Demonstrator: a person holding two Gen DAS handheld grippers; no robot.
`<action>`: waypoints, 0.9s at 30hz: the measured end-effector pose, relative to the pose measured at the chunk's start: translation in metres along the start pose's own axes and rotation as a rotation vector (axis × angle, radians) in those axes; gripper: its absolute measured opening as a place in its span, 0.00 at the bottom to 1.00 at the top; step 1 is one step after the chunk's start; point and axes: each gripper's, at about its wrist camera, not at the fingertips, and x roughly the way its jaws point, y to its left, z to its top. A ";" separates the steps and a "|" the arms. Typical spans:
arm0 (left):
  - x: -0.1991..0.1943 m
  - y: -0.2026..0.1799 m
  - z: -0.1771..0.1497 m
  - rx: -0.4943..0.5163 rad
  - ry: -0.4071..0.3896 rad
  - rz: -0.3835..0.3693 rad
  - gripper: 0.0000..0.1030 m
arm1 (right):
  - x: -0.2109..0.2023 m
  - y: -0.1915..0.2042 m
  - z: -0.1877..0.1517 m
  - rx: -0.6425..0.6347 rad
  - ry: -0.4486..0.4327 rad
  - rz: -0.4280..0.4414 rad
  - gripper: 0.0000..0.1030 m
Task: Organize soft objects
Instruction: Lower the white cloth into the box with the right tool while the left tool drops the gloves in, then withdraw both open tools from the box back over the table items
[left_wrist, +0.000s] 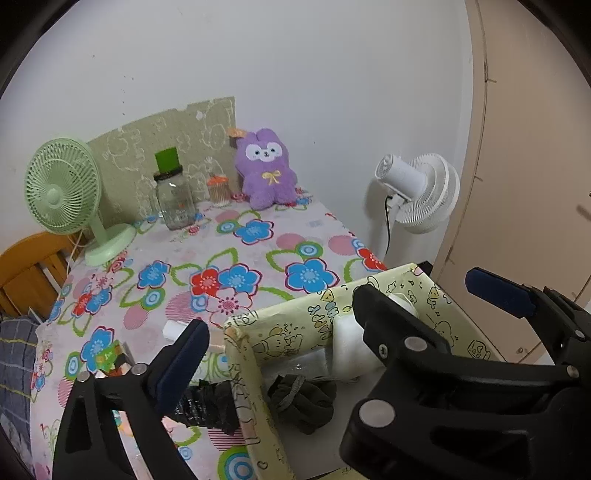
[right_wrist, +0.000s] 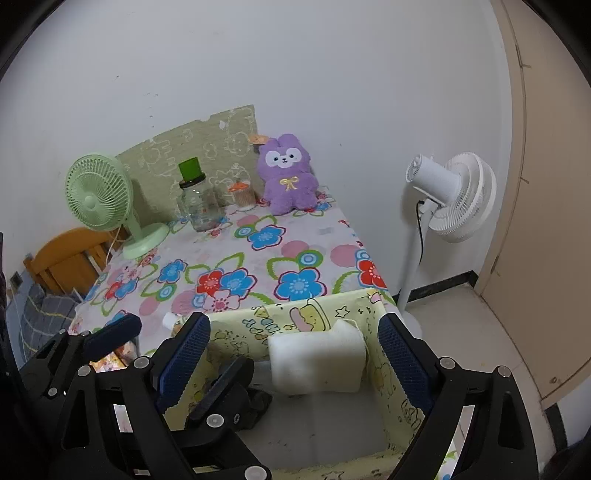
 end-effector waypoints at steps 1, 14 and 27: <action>-0.003 0.001 -0.001 0.000 -0.004 -0.003 0.98 | -0.002 0.002 0.000 -0.004 -0.004 -0.002 0.92; -0.033 0.019 -0.015 -0.023 -0.042 -0.039 0.98 | -0.032 0.030 -0.009 -0.050 -0.029 -0.014 0.92; -0.063 0.046 -0.034 -0.045 -0.069 -0.019 1.00 | -0.057 0.065 -0.024 -0.083 -0.078 -0.021 0.92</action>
